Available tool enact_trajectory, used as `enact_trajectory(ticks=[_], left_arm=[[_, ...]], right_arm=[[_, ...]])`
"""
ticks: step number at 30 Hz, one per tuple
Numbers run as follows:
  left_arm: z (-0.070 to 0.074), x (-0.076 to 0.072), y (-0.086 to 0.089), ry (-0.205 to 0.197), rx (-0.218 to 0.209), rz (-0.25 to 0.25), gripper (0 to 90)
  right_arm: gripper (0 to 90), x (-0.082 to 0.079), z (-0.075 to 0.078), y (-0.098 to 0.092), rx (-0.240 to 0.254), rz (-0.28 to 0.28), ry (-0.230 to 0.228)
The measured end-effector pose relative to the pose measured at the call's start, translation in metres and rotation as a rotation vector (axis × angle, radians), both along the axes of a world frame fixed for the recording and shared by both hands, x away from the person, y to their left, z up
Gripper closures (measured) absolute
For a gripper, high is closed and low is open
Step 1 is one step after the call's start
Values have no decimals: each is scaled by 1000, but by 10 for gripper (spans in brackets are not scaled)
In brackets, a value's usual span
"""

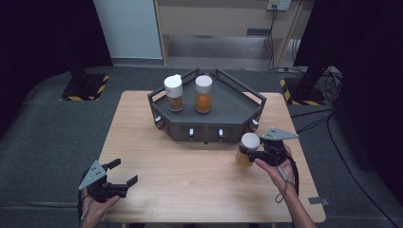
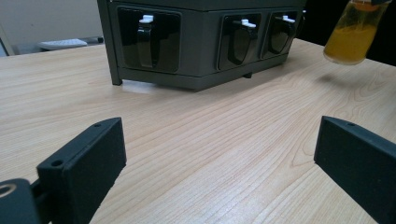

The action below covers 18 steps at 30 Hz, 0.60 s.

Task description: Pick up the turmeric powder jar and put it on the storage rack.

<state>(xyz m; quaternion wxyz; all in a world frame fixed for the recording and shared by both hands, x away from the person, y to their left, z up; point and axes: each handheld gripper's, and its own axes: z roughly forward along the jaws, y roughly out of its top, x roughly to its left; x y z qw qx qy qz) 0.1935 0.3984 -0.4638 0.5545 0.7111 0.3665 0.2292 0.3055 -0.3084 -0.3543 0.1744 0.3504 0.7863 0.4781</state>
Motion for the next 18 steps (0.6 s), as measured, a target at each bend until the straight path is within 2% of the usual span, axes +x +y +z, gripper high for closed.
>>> enact_trajectory(ticks=[7,18], left_arm=[[0,0,0,0,1,-1,12],[0,0,-1,1,2,-3,12]], right_arm=[[330,7,17,9,-18,42,-3],[331,18,42,18,-12,88,4]])
